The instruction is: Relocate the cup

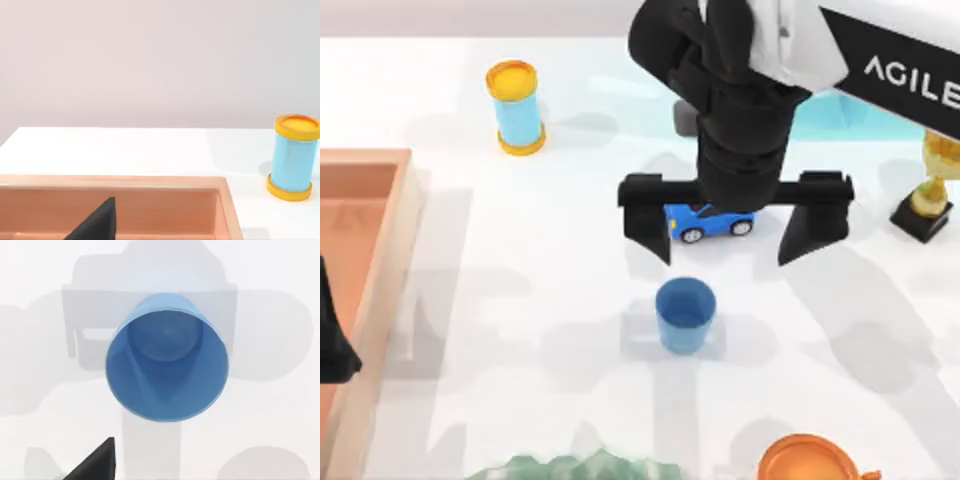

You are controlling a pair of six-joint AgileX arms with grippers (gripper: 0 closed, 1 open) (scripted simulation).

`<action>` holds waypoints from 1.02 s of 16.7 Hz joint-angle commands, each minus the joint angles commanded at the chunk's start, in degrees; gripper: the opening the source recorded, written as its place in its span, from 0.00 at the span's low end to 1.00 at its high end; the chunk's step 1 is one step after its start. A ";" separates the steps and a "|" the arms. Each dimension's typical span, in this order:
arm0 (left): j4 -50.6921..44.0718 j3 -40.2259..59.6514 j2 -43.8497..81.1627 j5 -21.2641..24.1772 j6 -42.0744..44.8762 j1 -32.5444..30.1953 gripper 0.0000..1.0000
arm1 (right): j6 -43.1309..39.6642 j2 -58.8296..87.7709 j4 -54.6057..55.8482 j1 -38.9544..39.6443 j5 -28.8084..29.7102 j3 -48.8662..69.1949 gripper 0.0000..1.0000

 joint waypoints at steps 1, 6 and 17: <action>0.00 0.00 0.00 0.00 0.00 0.00 1.00 | -0.05 0.14 0.75 0.05 0.01 -0.74 1.00; 0.00 0.00 0.00 0.00 0.00 0.00 1.00 | 0.06 2.08 12.73 0.21 0.03 -10.14 1.00; 0.00 0.00 0.00 0.00 0.00 0.00 1.00 | 0.27 3.75 20.65 0.41 0.04 -16.96 0.77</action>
